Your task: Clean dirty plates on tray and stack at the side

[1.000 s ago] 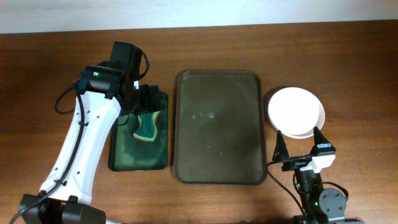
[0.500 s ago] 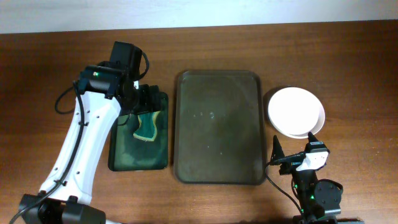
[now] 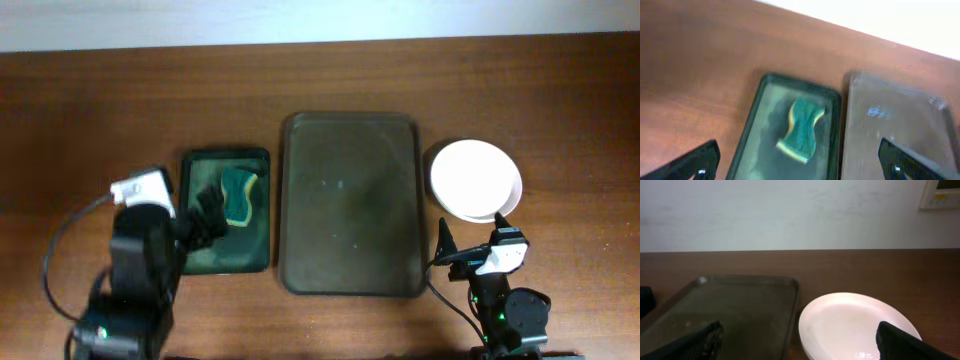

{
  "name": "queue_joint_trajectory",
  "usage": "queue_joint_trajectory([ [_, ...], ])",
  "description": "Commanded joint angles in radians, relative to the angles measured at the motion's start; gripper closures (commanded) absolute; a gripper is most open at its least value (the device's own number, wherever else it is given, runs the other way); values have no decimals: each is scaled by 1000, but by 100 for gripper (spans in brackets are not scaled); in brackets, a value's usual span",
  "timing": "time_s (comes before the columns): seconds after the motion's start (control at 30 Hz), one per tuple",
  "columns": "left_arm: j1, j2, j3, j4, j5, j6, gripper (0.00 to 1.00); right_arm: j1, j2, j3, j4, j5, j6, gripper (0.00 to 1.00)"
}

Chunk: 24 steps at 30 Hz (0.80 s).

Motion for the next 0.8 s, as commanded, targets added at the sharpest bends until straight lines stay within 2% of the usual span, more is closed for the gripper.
queue_joint_trajectory([
  [0.0,71,-257,-288,195,-17,5,1,-7,-4,-5,-3,2,3,2],
  [0.07,110,-428,-449,294,-16,5,1,-7,-4,-5,-3,2,3,2],
  [0.27,117,-747,-647,360,-29,5,1,-7,-4,-5,-3,2,3,2],
  [0.47,117,-764,-852,621,-53,6,1,-8,-4,-5,-3,2,3,2],
  [0.77,117,-764,-851,627,-54,5,1,-8,-4,-5,-3,2,3,2],
])
